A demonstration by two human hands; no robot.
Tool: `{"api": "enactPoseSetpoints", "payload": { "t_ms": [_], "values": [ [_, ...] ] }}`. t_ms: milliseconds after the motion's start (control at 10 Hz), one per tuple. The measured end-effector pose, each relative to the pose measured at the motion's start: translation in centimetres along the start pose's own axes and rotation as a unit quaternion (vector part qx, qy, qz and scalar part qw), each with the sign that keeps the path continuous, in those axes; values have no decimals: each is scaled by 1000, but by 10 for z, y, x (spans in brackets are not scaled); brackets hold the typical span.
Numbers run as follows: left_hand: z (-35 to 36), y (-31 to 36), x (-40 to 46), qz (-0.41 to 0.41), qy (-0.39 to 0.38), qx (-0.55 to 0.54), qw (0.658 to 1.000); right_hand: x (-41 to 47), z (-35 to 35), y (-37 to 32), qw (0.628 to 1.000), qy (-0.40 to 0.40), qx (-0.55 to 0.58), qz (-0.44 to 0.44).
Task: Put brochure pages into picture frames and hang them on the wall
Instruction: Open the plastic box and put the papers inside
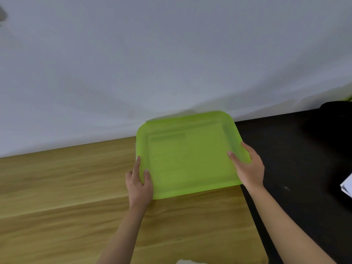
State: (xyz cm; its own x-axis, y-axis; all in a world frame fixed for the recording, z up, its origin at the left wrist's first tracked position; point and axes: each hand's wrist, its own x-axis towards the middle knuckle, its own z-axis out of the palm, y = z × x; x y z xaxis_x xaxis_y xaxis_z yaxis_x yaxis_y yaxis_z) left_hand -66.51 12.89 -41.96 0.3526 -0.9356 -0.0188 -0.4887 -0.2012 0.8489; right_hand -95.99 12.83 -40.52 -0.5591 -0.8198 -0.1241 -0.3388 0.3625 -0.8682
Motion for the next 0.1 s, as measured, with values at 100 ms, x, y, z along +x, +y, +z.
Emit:
{"api": "enactPoseSetpoints", "payload": {
  "t_ms": [100],
  "values": [
    [-6, -3, 3, -25, -11, -26, 999, 2, -4, -2, 999, -23, -41, -15]
  ]
}}
